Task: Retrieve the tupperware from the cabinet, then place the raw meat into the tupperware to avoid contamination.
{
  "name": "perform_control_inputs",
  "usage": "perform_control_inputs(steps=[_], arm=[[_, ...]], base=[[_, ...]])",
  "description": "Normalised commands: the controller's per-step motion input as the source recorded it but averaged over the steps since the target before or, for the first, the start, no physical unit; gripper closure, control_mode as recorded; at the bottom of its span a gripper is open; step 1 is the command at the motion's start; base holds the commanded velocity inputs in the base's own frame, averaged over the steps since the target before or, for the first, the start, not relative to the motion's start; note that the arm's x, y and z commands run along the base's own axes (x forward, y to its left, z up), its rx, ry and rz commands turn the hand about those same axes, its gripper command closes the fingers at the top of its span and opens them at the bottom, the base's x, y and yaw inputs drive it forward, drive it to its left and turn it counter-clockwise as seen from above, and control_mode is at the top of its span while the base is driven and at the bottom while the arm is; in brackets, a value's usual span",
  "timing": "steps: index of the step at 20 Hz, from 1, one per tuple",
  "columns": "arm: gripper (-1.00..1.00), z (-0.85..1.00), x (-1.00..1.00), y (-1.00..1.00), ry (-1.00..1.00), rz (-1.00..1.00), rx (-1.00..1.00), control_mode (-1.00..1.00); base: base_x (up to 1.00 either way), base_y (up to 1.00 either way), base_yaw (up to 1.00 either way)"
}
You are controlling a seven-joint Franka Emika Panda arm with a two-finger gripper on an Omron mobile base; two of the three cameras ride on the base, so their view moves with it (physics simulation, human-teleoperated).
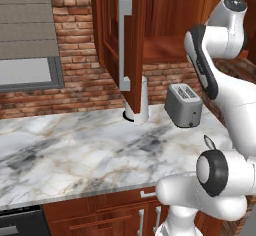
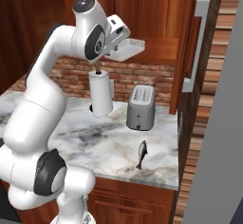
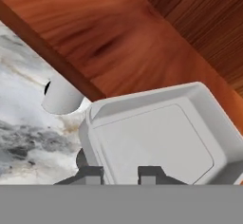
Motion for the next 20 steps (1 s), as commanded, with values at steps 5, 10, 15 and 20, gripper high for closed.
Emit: perform_control_inputs(steps=[5,10,15,20], arm=[[1.00,-0.06,-0.89,0.02,0.02,0.06,-0.05,-1.00],[1.00,-0.08,-0.98,0.00,0.00,0.06,-0.05,-1.00],[1.00,-0.22,-0.94,0.02,0.07,0.05,-0.06,-1.00],[1.00,-0.56,-0.74,0.09,0.14,0.07,-0.06,-1.00]], base=[[0.00,0.00,0.00],[0.00,0.00,0.00],[0.00,0.00,0.00],[0.00,0.00,0.00]])
